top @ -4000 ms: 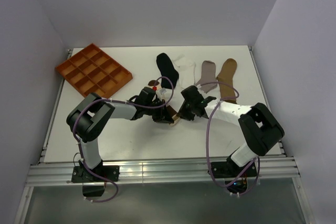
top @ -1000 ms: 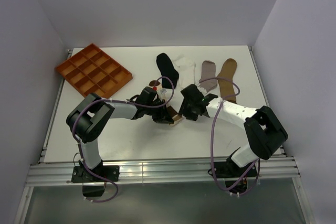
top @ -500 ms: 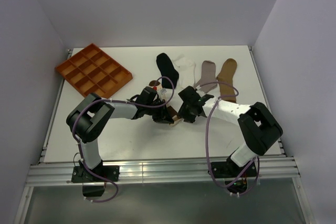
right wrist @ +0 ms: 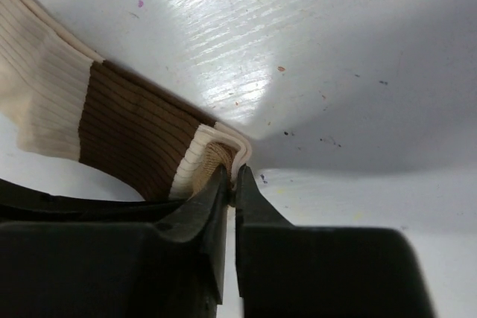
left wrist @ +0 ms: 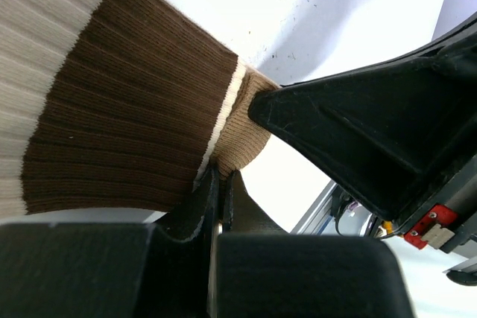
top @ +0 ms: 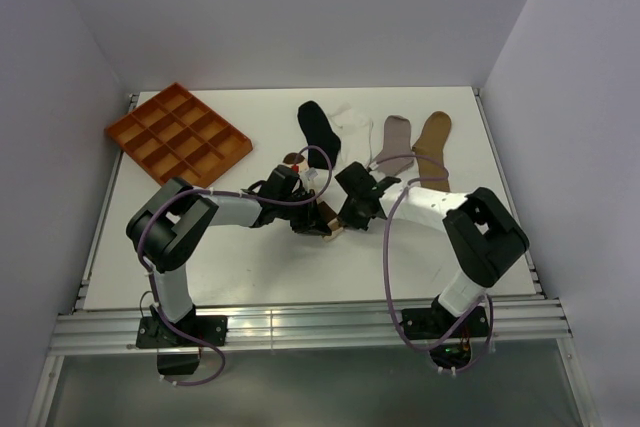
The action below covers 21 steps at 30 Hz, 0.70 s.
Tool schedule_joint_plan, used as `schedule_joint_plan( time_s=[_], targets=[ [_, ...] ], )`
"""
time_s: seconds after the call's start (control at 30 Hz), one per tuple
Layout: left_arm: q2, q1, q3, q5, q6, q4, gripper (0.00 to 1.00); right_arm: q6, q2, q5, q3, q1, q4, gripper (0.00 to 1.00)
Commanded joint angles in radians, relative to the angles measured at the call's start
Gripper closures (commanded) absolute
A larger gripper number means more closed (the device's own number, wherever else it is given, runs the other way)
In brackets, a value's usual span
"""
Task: Roll the socks
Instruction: Roll the sock at the center of the board.
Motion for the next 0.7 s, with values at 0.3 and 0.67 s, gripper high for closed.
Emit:
schedule_joint_plan(
  time_s=[0.3,0.67],
  targets=[
    [-0.052,-0.047,-0.04,-0.23,0.075,-0.118,0.85,-0.104,0.119,0.08,0.154,0.006,-0.211,1.0],
    [-0.296,-0.068,-0.202,-0.39,0.071,0.015,0.54,-0.154,0.191,0.065,0.241,0.003,-0.279,1.0]
  ],
)
